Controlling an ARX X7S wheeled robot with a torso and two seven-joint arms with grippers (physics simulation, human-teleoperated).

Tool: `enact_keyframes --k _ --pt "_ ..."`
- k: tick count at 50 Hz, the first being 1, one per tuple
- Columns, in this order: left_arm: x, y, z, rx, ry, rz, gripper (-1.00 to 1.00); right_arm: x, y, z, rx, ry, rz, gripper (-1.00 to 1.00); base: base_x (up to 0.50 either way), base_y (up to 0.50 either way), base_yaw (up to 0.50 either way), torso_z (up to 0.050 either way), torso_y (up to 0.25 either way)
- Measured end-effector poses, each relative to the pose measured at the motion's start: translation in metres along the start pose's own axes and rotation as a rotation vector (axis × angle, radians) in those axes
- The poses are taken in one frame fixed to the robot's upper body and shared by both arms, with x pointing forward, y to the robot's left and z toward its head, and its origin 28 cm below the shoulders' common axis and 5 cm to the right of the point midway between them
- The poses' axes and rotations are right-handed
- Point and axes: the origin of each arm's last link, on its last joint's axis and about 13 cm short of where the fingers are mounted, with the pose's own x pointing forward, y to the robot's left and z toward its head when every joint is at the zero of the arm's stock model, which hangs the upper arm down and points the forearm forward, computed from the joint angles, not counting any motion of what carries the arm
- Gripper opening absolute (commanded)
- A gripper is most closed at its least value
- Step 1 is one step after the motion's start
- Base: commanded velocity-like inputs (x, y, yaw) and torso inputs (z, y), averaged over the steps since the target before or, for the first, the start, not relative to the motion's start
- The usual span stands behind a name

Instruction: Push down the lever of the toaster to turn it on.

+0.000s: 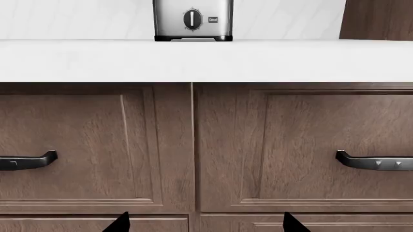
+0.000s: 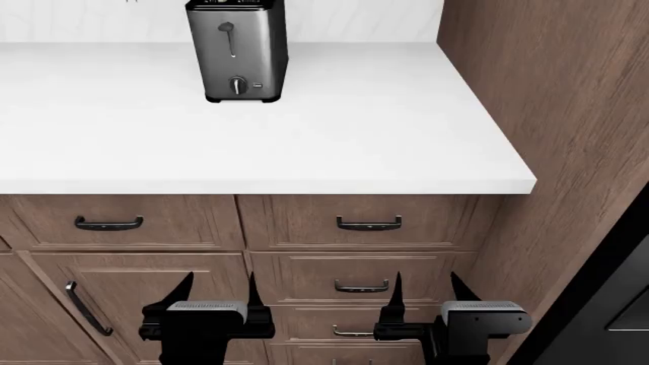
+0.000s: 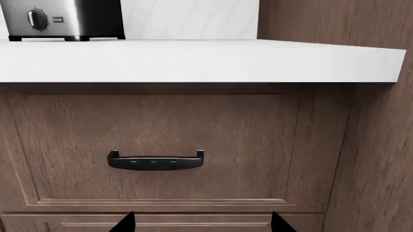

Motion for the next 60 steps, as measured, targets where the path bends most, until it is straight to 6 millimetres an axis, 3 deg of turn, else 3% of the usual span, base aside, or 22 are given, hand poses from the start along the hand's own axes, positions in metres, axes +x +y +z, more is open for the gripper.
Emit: enact_keyframes --k 13,60 --pt "0.0 -0.001 0.001 0.018 -0.02 -0.006 1.0 0.001 -0.002 0.001 -0.016 -0.006 -0.022 1.0 0.0 0.0 0.0 0.0 0.0" --pt "0.005 0.007 0.023 -0.019 -0.047 -0.008 1.0 0.004 -0.011 0.016 -0.016 -0.035 -0.068 1.0 0.0 0.0 0.0 0.05 0.006"
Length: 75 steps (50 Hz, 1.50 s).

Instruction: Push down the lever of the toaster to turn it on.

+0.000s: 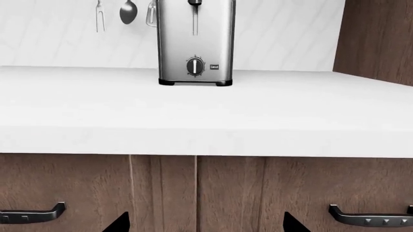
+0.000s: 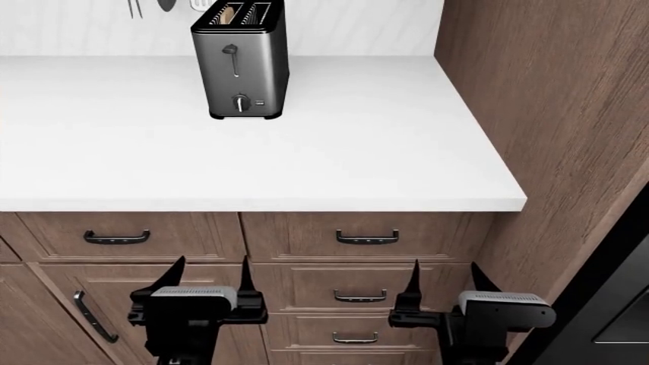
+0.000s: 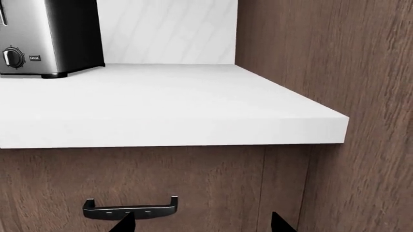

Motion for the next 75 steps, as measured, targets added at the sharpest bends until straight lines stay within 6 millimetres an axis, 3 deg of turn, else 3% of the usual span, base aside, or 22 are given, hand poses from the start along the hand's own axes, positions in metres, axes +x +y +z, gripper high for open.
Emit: enact_keyframes --k 7,18,25,42,75 --pt "0.003 0.004 0.015 0.0 -0.002 0.002 1.0 0.004 -0.004 0.018 -0.013 -0.025 0.007 1.0 0.0 0.0 0.0 0.011 0.002" --pt "0.01 0.013 0.073 -0.015 -0.037 -0.004 1.0 0.016 -0.016 0.066 0.026 -0.031 0.037 1.0 0.0 0.0 0.0 0.0 0.0" --pt "0.01 0.017 0.091 0.012 -0.056 -0.007 1.0 0.017 -0.021 0.085 0.013 -0.038 0.044 1.0 0.0 0.08 0.0 0.0 0.0" --pt "0.006 0.021 0.102 0.048 -0.073 -0.002 1.0 0.013 -0.025 0.103 -0.011 -0.079 0.05 1.0 0.0 0.5 0.0 0.0 0.0" --pt "0.001 0.024 0.103 0.064 -0.078 0.006 1.0 0.009 -0.024 0.106 -0.018 -0.084 0.053 1.0 0.0 0.5 0.0 0.0 0.0"
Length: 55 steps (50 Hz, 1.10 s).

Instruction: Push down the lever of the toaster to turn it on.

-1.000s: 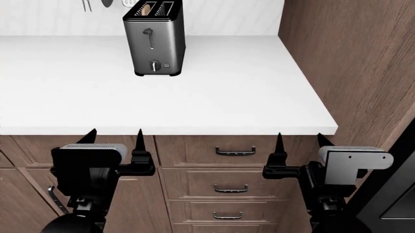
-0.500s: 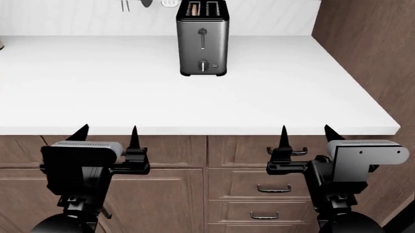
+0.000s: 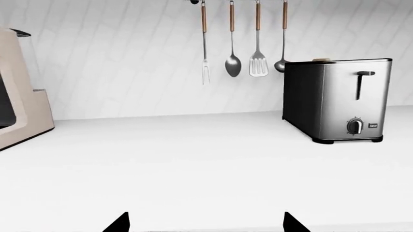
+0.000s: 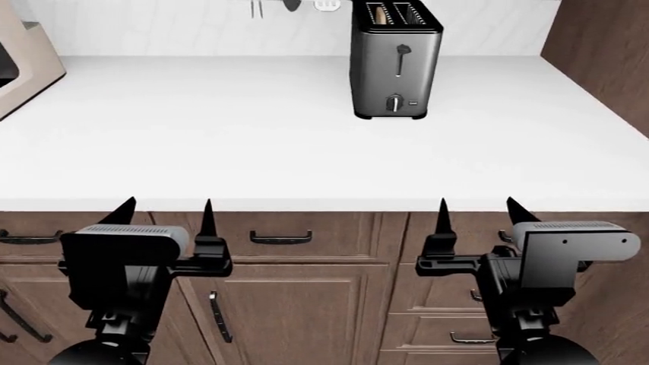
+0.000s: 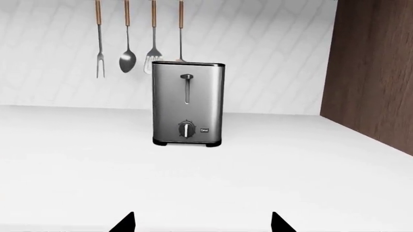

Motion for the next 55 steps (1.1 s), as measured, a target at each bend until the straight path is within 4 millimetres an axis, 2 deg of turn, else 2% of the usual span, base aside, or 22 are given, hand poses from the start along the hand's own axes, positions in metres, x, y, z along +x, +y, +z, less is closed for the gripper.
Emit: enact_keyframes --k 3,13,37,55 --pt "0.0 0.0 0.0 0.0 0.0 0.001 1.0 0.0 0.0 0.0 0.001 0.001 0.002 1.0 0.0 0.5 0.0 0.0 0.0" --pt "0.0 0.002 0.002 0.004 -0.007 0.011 1.0 0.0 0.001 0.004 -0.022 0.012 0.016 1.0 0.05 0.0 0.0 0.0 0.0" --pt "-0.002 0.001 0.012 0.01 -0.038 0.011 1.0 -0.001 -0.003 0.032 -0.056 -0.047 0.018 1.0 0.5 0.0 0.0 0.0 0.0" --pt "-0.001 0.003 0.018 0.024 -0.058 0.018 1.0 0.0 -0.006 0.061 -0.079 -0.119 0.011 1.0 0.5 0.0 0.0 0.0 0.001"
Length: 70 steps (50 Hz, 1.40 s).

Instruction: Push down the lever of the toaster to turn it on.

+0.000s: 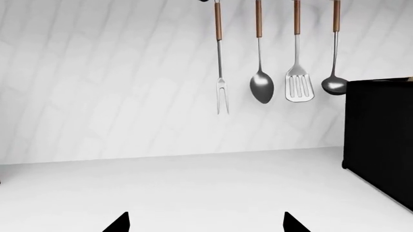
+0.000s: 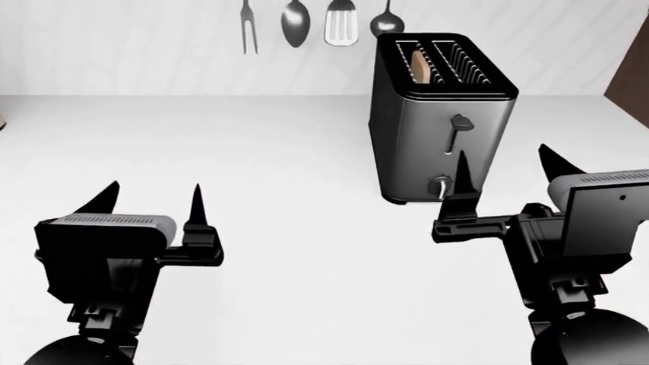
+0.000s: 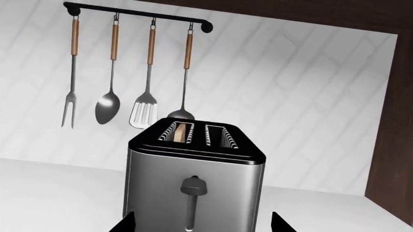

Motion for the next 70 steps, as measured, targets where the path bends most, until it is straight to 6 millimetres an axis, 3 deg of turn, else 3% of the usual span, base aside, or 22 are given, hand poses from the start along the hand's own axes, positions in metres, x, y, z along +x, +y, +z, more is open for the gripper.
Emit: enact_keyframes --k 8,23,31,40,41,70 --pt "0.0 0.001 0.002 0.003 -0.004 0.004 1.0 0.0 -0.002 0.009 -0.006 -0.024 -0.006 1.0 0.5 0.0 0.0 0.0 0.0" --pt "-0.001 0.002 0.002 0.005 -0.006 0.011 1.0 0.0 -0.006 0.032 -0.001 -0.019 -0.009 1.0 0.0 0.0 0.0 0.0 0.001" --pt "-0.001 0.003 0.002 0.004 -0.007 0.015 1.0 0.006 -0.008 0.045 -0.01 0.012 -0.015 1.0 0.0 0.0 0.0 0.0 0.0" --pt "-0.001 0.004 0.001 0.002 -0.006 0.017 1.0 0.017 -0.006 0.047 -0.03 0.055 -0.002 1.0 0.0 0.0 0.0 0.0 0.0" --pt "-0.001 0.004 0.001 0.002 -0.006 0.017 1.0 0.018 -0.006 0.047 -0.031 0.06 -0.001 -1.0 0.0 0.0 0.0 0.0 0.0" --pt "-0.001 0.006 -0.001 0.002 0.0 0.021 1.0 0.035 0.0 0.033 -0.049 0.134 0.017 -1.0 0.0 0.0 0.0 0.0 0.0"
